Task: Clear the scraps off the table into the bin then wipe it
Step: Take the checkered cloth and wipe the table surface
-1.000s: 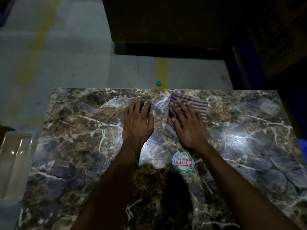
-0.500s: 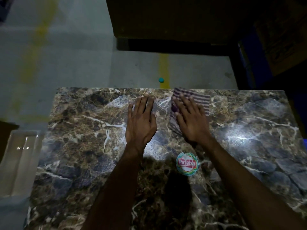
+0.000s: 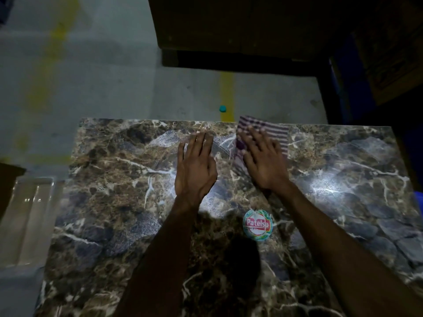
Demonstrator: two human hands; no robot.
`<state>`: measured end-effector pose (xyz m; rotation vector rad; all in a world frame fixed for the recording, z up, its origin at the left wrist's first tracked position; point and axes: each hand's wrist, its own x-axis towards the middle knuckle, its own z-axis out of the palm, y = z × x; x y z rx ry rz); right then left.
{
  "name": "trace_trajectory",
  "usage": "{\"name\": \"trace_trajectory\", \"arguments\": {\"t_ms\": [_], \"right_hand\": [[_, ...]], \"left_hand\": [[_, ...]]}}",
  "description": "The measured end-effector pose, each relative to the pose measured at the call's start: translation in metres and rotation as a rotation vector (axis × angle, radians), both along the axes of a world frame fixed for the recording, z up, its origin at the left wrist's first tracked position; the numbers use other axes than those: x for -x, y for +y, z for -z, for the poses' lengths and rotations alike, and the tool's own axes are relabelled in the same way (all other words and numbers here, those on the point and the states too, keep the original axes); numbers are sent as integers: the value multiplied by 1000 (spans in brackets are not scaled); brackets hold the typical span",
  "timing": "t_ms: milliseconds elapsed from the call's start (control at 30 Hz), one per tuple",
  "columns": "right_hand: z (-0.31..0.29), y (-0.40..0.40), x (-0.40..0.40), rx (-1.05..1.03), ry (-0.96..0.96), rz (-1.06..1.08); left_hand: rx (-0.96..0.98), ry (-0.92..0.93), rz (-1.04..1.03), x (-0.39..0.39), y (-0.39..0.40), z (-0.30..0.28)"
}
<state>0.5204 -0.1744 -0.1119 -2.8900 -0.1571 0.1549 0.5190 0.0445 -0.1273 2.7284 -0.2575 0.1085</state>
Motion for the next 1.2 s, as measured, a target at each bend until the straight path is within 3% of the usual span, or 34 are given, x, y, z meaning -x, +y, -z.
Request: {"name": "trace_trajectory", "arguments": {"t_ms": [133,367,500,633,767,900,1067,1200], "right_hand": [[2,33,-38,-33,2,110],[-1,14,29,12,-8,-117],[-1,-24,17,30,-11,67],[0,-3,-37,22,-5,202],[4,21,-18,1,-17,45],[3,-11,44,3,-7,-118],[2,-74,33,45,-15,79],[-3,-52,-8,14,18,169]], "left_hand": [[-9,17,22,1,0,1],[-21,15,52,1,1,3],[-29,26,121,1,1,7],[-27,18,122,1,0,9],[-44,-9,129,1,-1,8],[-60,-17,134,2,-1,4],[-153,-34,132,3,-6,3],[-203,-28,87,8,-12,5]]}}
